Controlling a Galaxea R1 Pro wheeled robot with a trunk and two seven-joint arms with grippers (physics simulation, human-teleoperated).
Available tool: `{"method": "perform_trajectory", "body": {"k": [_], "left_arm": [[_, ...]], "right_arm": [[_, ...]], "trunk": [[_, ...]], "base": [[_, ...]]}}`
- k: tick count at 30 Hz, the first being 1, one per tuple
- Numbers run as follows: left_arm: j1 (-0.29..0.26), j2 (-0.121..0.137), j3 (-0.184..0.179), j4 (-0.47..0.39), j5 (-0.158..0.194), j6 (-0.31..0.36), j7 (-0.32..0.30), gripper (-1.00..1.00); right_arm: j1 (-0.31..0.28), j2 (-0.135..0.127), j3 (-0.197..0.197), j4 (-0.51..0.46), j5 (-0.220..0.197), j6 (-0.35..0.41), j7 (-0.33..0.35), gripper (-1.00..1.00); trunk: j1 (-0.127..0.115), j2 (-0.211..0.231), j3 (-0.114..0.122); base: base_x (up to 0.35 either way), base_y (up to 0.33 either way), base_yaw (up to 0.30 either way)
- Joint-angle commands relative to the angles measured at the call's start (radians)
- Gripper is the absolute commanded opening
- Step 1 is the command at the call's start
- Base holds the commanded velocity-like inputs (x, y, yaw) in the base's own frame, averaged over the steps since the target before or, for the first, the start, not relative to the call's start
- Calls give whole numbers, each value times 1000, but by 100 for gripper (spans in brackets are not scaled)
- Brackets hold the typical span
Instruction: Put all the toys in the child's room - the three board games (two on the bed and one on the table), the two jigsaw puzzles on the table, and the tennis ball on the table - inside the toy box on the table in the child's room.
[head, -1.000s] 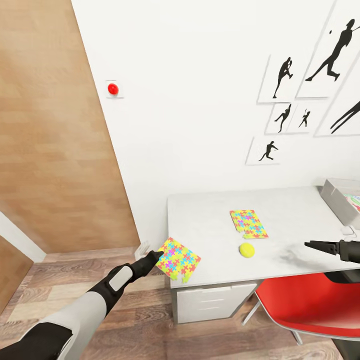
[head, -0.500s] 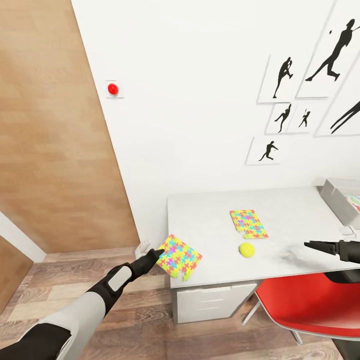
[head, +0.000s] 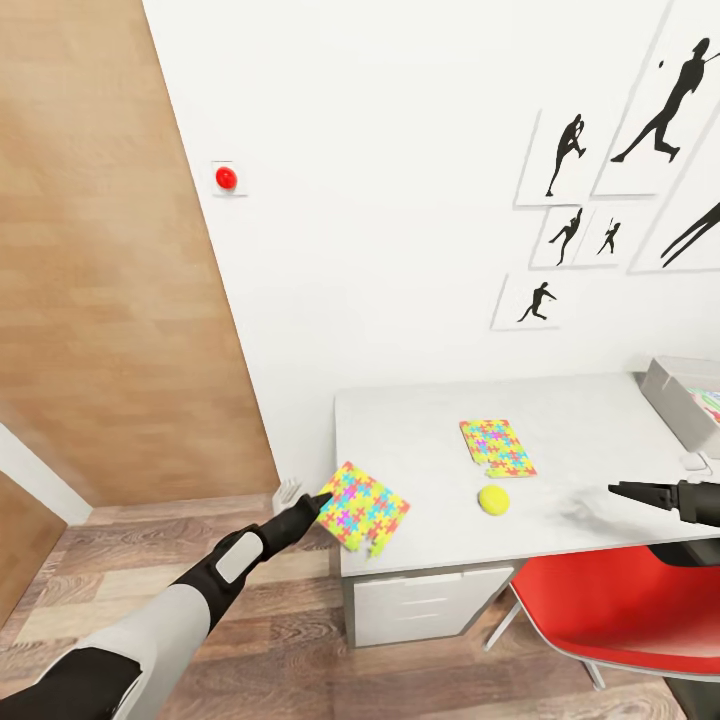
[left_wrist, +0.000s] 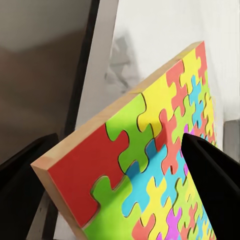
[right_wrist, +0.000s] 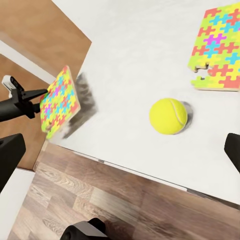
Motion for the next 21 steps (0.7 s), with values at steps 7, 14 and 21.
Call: {"method": "perform_trajectory", "body": {"k": [7, 14, 21], "left_arm": [[0, 0, -4, -4, 9, 5, -62, -100], [6, 5, -4, -27, 10, 9, -139, -100], [27, 9, -2, -88, 12, 39, -210, -100]], "right_arm": [[-1, 0, 1, 0, -5, 7, 0, 100], [-1, 1, 1, 0, -4, 5, -1, 100], [-1, 7, 2, 0, -1, -2, -4, 100]], "trunk": [[1, -2, -2], [1, -2, -2], [1, -2, -2]], "base": [[0, 0, 0], [0, 0, 0], [0, 0, 0]]}}
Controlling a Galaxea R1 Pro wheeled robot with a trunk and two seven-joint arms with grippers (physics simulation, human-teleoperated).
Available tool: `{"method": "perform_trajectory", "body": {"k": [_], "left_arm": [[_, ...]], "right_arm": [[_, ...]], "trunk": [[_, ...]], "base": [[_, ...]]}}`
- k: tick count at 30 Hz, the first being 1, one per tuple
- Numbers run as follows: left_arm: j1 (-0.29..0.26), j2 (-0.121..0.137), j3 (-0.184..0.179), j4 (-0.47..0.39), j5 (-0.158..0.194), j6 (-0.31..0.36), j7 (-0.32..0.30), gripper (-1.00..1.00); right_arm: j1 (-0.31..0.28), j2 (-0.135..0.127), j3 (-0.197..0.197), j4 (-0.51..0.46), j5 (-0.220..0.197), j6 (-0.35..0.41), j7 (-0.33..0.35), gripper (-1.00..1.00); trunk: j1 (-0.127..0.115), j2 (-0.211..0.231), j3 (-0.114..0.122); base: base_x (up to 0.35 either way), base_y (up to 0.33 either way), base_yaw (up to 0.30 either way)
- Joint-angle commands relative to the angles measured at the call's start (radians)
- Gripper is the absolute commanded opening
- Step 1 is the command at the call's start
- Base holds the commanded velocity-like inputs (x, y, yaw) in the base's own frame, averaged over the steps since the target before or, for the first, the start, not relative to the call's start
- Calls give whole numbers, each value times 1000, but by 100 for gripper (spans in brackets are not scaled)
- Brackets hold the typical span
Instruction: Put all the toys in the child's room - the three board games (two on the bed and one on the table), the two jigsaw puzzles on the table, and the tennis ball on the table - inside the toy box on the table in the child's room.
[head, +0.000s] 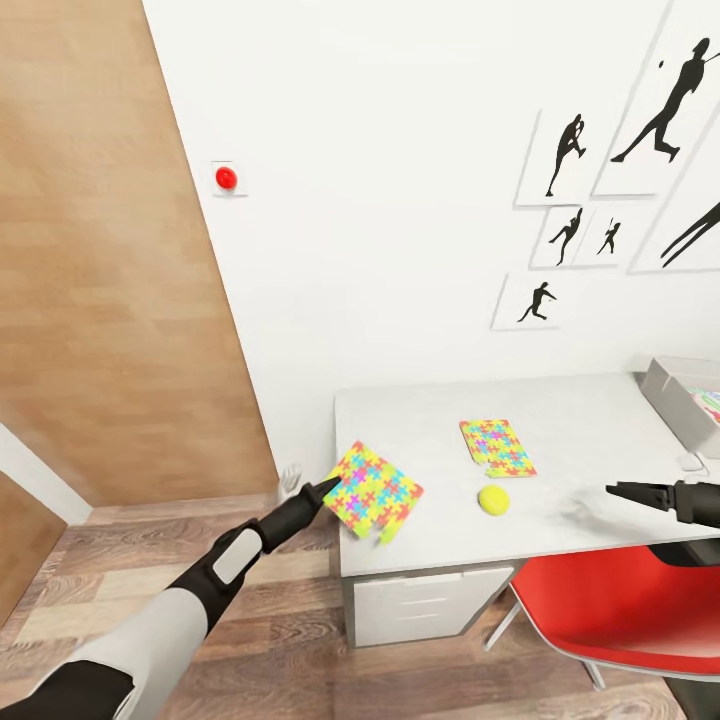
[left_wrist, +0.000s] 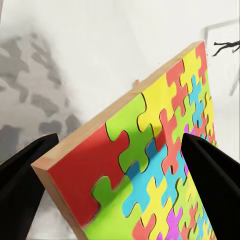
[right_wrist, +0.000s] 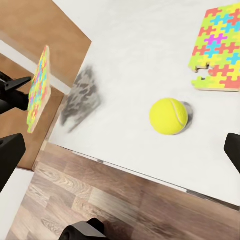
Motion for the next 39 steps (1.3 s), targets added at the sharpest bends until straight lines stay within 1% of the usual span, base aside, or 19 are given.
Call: {"method": "perform_trajectory", "body": {"k": [1, 2, 3, 7, 8, 13, 14, 17, 19, 23, 24, 27, 28, 32, 33, 35, 36, 38, 39], "left_arm": [[4, 1, -2, -18, 10, 20, -10, -100], [4, 1, -2, -18, 10, 20, -10, -100], [9, 2, -1, -37, 11, 34, -17, -100], [39, 4, 3, -138, 15, 90, -32, -100], [39, 4, 3, -138, 15, 90, -32, -100], [84, 4, 8, -297, 18, 162, -35, -100], [84, 4, 8, -297, 18, 162, -35, -100], [100, 8, 10, -367, 20, 197, -34, -100], [103, 11, 11, -383, 22, 205, -34, -100], [111, 16, 15, -456, 45, 234, -33, -100], [111, 16, 15, -456, 45, 234, -33, -100], [116, 19, 19, -532, 68, 268, -20, -100], [116, 19, 19, -532, 68, 268, -20, -100], [138, 18, 22, -634, 86, 305, 45, -100], [138, 18, 22, -634, 86, 305, 45, -100], [148, 17, 22, -680, 96, 315, 90, -100], [148, 17, 22, -680, 96, 315, 90, -100], [156, 17, 23, -718, 111, 322, 133, -100], [156, 17, 23, -718, 111, 322, 133, -100]], "right_arm": [[-1, 0, 1, 0, -5, 6, 0, 100], [-1, 0, 1, 0, -5, 6, 0, 100], [-1, 1, 1, -2, -5, 5, 0, 100], [3, 2, 1, -15, -4, 0, 0, 100], [3, 2, 1, -15, -4, 0, 0, 100], [29, 7, 2, -48, -3, -4, -5, 100], [29, 7, 2, -48, -3, -4, -5, 100], [43, 12, 2, -66, -2, -5, -8, 100], [46, 14, 2, -70, -2, -6, -9, 100], [54, 26, 1, -79, 0, -23, -24, 100], [54, 26, 1, -79, 0, -23, -24, 100], [56, 34, 1, -82, 1, -44, -37, 100], [56, 34, 1, -82, 1, -44, -37, 100], [58, 44, 1, -84, 2, -68, -47, 100], [58, 44, 1, -84, 2, -68, -47, 100], [59, 47, 0, -85, 2, -75, -49, 100], [59, 47, 0, -85, 2, -75, -49, 100], [60, 48, 0, -86, 2, -80, -50, 100], [60, 48, 0, -86, 2, -80, -50, 100]], "trunk": [[1, -2, -2], [1, -2, -2], [1, -2, -2], [1, -2, -2], [1, -2, -2], [1, -2, -2], [1, -2, -2], [1, -2, -2], [1, -2, -2], [1, -2, -2], [1, -2, -2], [1, -2, -2], [1, -2, -2], [1, -2, -2], [1, -2, -2], [1, -2, -2], [1, -2, -2], [1, -2, -2], [1, -2, -2]], "base": [[0, 0, 0], [0, 0, 0], [0, 0, 0], [0, 0, 0], [0, 0, 0], [0, 0, 0], [0, 0, 0], [0, 0, 0], [0, 0, 0], [0, 0, 0], [0, 0, 0], [0, 0, 0], [0, 0, 0], [0, 0, 0], [0, 0, 0], [0, 0, 0], [0, 0, 0], [0, 0, 0], [0, 0, 0]]}}
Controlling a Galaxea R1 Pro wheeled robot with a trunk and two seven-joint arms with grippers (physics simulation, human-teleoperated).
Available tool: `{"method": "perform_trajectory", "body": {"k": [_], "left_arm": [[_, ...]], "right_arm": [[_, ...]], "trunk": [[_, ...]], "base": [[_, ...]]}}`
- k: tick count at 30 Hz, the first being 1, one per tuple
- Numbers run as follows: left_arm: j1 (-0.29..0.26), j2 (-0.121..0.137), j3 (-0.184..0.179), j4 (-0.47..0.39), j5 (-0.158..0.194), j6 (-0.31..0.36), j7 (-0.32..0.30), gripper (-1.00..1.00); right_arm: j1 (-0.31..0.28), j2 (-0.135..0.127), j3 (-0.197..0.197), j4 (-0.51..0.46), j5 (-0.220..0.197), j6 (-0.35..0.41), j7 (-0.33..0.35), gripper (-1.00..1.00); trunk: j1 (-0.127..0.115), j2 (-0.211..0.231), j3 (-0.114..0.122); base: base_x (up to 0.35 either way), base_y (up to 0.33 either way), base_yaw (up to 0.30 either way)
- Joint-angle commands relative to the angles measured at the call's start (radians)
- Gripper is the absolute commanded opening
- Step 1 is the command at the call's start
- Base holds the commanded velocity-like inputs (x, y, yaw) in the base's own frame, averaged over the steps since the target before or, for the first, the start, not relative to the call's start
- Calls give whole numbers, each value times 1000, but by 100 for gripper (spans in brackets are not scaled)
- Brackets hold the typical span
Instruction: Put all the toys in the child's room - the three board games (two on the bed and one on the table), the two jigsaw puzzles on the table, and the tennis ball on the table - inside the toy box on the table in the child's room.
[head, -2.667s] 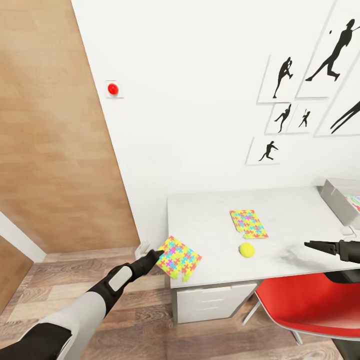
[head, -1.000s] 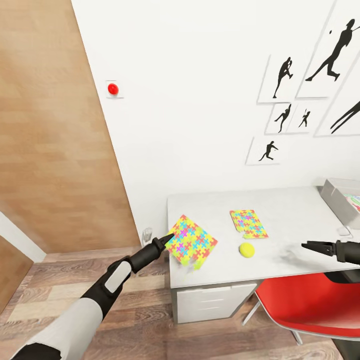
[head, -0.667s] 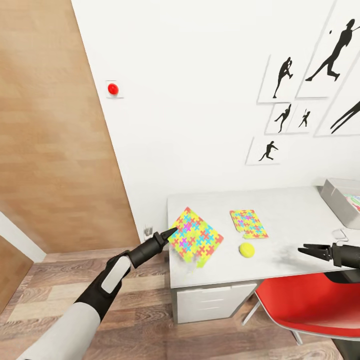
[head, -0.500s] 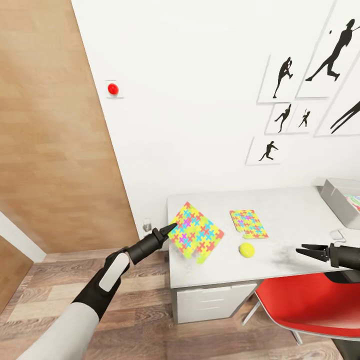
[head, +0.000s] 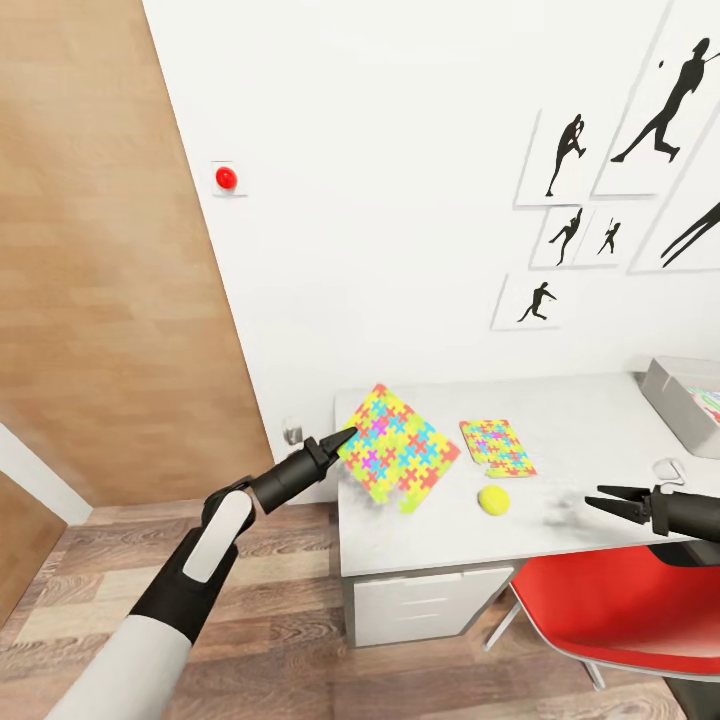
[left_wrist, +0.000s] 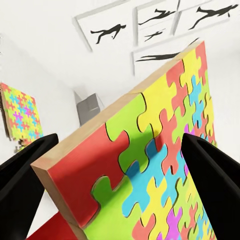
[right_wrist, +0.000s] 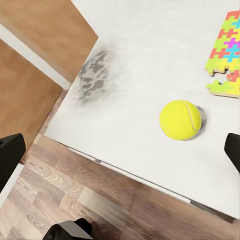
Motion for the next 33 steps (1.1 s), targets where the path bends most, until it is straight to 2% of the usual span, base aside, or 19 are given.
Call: {"method": "perform_trajectory", "body": {"k": [1, 6, 12, 25, 33], "left_arm": [[2, 0, 1, -15, 17, 10, 22, -100], [10, 1, 0, -50, 49, 15, 104, -100], [13, 1, -1, -65, 61, 17, 151, -100], [23, -3, -5, -75, 58, 13, 211, -100], [24, -10, -10, -93, 58, 13, 261, -100]], "right_arm": [[-1, 0, 0, 0, -6, 6, 0, 100], [0, 0, -1, 0, -6, 2, 0, 100], [0, 0, -1, -1, -5, 1, 2, 100], [3, -3, -1, -19, -7, 7, 9, 100], [29, -4, -1, -65, -7, 16, 7, 100]], "trunk": [[1, -2, -2], [1, -2, -2], [1, -2, -2], [1, -2, -2], [1, -2, 1]], "base": [[0, 0, 0], [0, 0, 0], [0, 0, 0], [0, 0, 0], [0, 0, 0]]}}
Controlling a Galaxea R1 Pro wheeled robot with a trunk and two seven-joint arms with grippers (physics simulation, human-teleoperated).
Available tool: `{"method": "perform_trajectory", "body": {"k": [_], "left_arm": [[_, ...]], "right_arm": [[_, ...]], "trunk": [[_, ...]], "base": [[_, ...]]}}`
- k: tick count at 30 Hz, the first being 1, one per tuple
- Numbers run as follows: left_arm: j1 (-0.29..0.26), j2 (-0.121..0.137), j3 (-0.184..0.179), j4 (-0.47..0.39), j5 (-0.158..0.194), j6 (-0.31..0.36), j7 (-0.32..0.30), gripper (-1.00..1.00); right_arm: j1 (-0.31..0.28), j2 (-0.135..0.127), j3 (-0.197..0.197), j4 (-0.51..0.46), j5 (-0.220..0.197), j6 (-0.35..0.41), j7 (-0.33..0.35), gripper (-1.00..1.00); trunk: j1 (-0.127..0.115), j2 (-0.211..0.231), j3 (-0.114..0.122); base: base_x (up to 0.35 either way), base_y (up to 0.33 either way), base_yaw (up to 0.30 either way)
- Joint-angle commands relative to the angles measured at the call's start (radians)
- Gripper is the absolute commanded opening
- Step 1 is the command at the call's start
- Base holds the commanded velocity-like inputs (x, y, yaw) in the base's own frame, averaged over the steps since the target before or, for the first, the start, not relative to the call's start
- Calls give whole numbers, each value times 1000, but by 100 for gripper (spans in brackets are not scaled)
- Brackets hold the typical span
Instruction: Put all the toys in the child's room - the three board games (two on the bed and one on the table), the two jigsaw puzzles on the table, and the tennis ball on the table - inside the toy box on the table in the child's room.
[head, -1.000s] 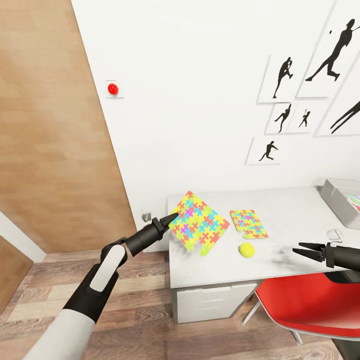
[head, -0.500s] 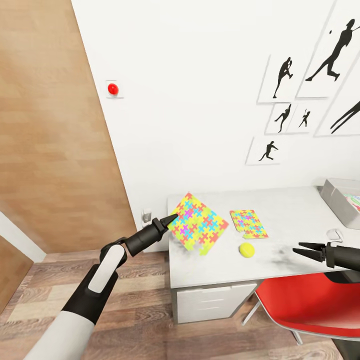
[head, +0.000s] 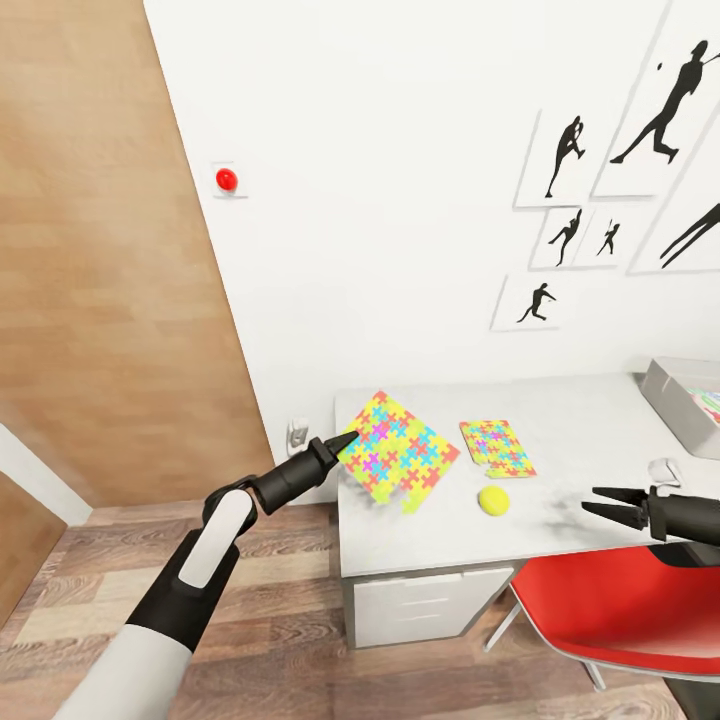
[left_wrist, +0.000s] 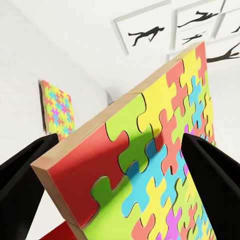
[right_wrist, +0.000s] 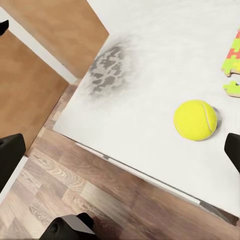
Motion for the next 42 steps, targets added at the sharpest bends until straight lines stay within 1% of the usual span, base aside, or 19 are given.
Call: {"method": "perform_trajectory", "body": {"k": [1, 12, 42], "left_arm": [[-1, -1, 1, -4, 4, 5, 4, -100], [0, -3, -2, -24, 4, 7, 19, -100], [0, 2, -1, -29, 3, 8, 23, -100]], "right_arm": [[3, 0, 0, -9, -6, 12, -1, 100], [15, 3, 0, -45, -5, 41, -7, 100], [18, 2, -1, -53, -6, 48, -8, 100]], "trunk": [[1, -2, -1], [1, -2, 14], [1, -2, 63]], "base": [[0, 0, 0], [0, 0, 0], [0, 0, 0]]}}
